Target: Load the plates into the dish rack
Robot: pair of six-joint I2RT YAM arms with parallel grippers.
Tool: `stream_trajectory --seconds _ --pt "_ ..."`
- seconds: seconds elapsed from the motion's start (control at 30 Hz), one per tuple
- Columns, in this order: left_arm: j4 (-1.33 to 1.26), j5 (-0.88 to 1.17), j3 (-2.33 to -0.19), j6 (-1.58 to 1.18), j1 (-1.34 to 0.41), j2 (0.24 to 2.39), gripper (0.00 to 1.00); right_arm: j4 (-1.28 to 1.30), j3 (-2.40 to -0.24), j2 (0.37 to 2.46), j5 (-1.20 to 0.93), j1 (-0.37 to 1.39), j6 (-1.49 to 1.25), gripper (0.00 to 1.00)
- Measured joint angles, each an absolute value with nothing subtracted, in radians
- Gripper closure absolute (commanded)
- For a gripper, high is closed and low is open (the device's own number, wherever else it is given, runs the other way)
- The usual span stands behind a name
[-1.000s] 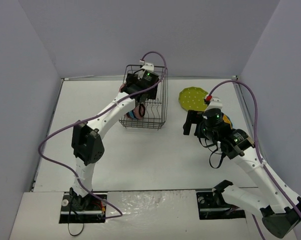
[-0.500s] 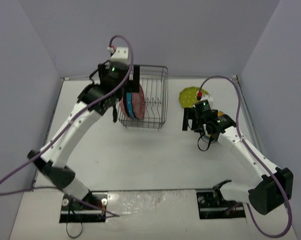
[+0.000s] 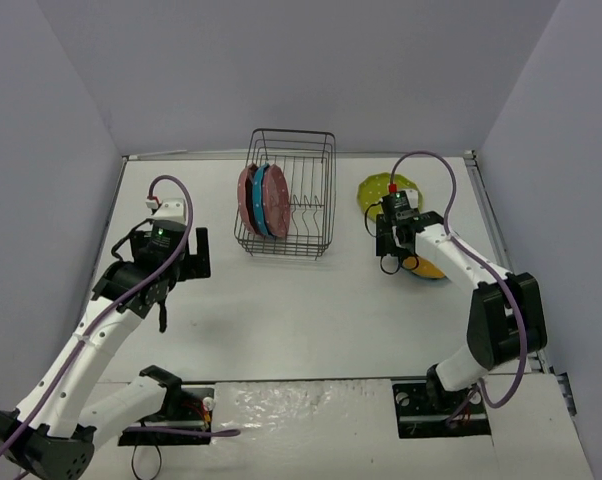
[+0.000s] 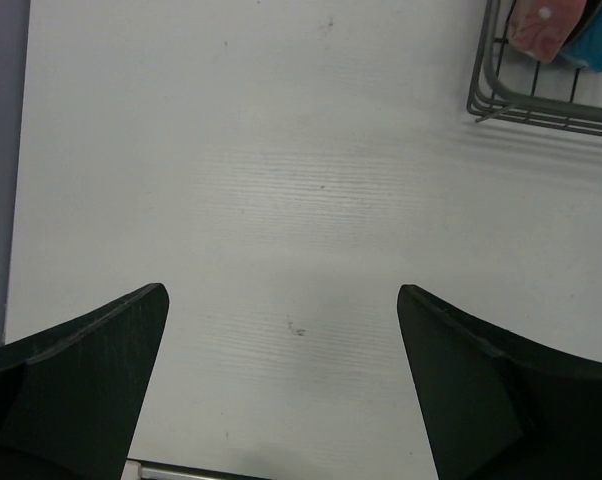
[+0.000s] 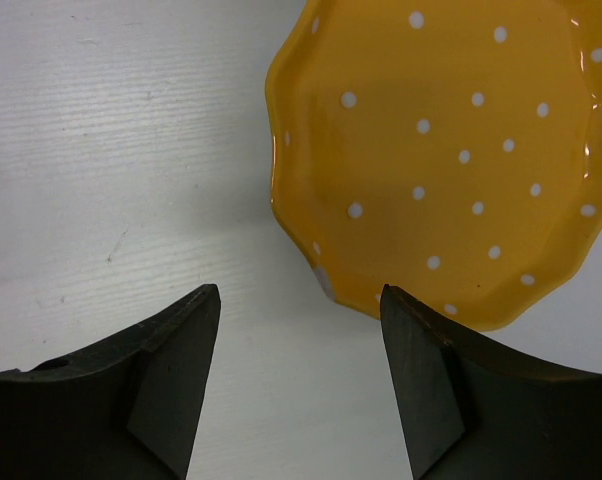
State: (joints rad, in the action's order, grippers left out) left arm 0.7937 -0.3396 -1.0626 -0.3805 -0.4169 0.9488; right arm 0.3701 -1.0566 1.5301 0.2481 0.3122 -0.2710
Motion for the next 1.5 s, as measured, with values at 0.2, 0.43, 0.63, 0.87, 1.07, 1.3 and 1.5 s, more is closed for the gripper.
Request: stream_trajectory --seconds 0.2,0.43,0.63,0.87,1.07,1.3,1.5 --pt "0.774 -0.337 -0.991 -0.375 -0.396 0.909 0.03 0.331 -1.074 1.62 0.258 0.308 -0.204 0.46" --pt "0.704 -0.361 -0.915 -0.368 -0.379 0.914 0.03 0.311 -1.076 1.66 0.255 0.292 -0.137 0.52" --pt "0.667 -0.387 -0.855 -0.368 -0.377 0.924 0.03 0.271 -1.084 1.731 0.264 0.288 -0.102 0.58" --pt "0.638 -0.402 -0.852 -0.363 -0.377 0.926 0.03 0.245 -1.089 1.748 0.298 0.288 -0.073 0.76" --pt "0.625 -0.402 -0.852 -0.351 -0.377 0.928 0.03 0.231 -1.089 1.748 0.31 0.293 -0.063 1.0" --pt "0.622 -0.402 -0.852 -0.348 -0.377 0.928 0.03 0.226 -1.091 1.741 0.3 0.294 -0.054 1.0" --pt "0.622 -0.402 -0.852 -0.347 -0.377 0.928 0.03 0.265 -1.168 1.736 0.254 0.284 -0.093 1.0"
